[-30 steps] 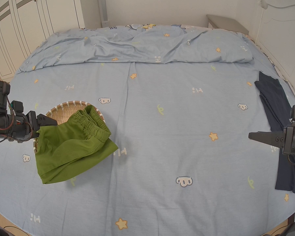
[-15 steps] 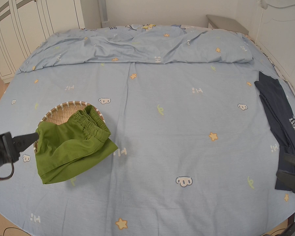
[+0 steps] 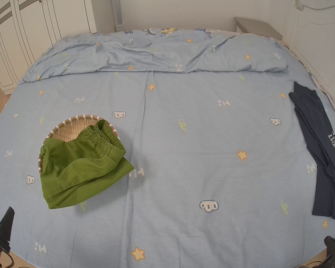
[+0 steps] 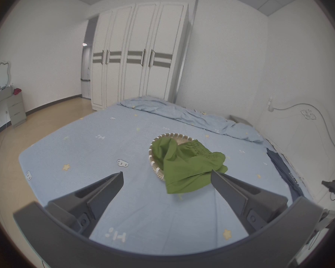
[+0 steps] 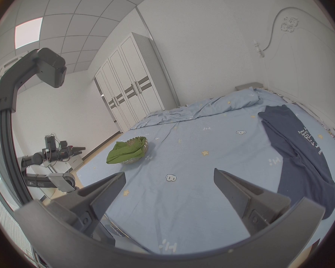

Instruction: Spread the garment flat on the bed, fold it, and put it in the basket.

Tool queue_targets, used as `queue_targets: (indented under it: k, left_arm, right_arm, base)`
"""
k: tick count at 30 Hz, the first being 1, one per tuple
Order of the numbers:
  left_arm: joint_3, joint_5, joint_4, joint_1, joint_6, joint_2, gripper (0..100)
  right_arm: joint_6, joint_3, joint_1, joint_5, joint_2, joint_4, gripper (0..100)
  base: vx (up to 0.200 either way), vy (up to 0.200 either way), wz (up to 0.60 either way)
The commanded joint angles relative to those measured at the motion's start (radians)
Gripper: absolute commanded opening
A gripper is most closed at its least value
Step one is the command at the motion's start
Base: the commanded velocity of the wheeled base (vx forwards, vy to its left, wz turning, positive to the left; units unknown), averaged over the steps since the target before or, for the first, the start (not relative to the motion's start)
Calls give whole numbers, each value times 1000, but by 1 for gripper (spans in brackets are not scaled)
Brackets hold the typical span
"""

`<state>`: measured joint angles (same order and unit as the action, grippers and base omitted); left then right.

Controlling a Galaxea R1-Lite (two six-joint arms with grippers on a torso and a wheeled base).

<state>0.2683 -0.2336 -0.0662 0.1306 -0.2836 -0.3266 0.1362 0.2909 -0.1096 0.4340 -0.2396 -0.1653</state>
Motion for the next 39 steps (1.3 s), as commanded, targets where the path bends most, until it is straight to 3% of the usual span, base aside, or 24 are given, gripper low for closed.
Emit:
queue_targets:
  k: [1, 2, 5, 7, 12, 17, 21, 23, 25, 27, 32, 36, 39]
  left_arm:
    - [-241, 46, 54, -141, 70, 313, 100]
    - [-247, 48, 57, -141, 77, 313, 100]
    - [-259, 126, 86, -135, 156, 317, 100]
    - [-259, 198, 86, -135, 166, 317, 100]
    - [-259, 246, 85, -135, 224, 317, 100]
    - [-267, 241, 68, -135, 328, 317, 100]
    - [-268, 232, 65, -134, 325, 316, 100]
    - [-267, 234, 63, -132, 307, 316, 100]
    - [-267, 235, 65, -134, 288, 316, 100]
    - [-267, 234, 65, -134, 285, 316, 100]
    - [-267, 234, 65, -132, 287, 316, 100]
    - [-267, 234, 65, -134, 287, 316, 100]
    - [-267, 234, 65, -132, 287, 316, 100]
  right_arm:
    - [-1, -68, 13, -43, 138, -46, 100]
    - [-3, -71, 13, -46, 138, -46, 100]
    - [-32, -162, 11, -146, 138, -28, 100]
    - [-64, -214, 11, -245, 138, 33, 100]
    - [-72, -257, 11, -351, 137, 132, 100]
    - [-70, -259, 10, -353, 138, 133, 100]
    - [-24, -257, 11, -374, 138, 130, 100]
    - [5, -259, 16, -420, 137, 133, 100]
    - [-1, -257, 53, -456, 146, 130, 100]
    - [-27, -254, 111, -449, 189, 127, 100]
    - [-142, -268, 111, -439, 238, 156, 100]
    - [-78, -263, 110, -465, 238, 142, 100]
    - [-95, -259, 111, -462, 238, 132, 100]
  base:
    - [0, 0, 0]
    - [0, 0, 0]
    - [0, 0, 0]
    - [0, 0, 0]
    - [0, 0, 0]
    - [0, 0, 0]
    - [0, 0, 0]
    - [0, 0, 0]
    - [0, 0, 0]
    - [0, 0, 0]
    - [0, 0, 0]
    - [0, 0, 0]
    - [0, 0, 0]
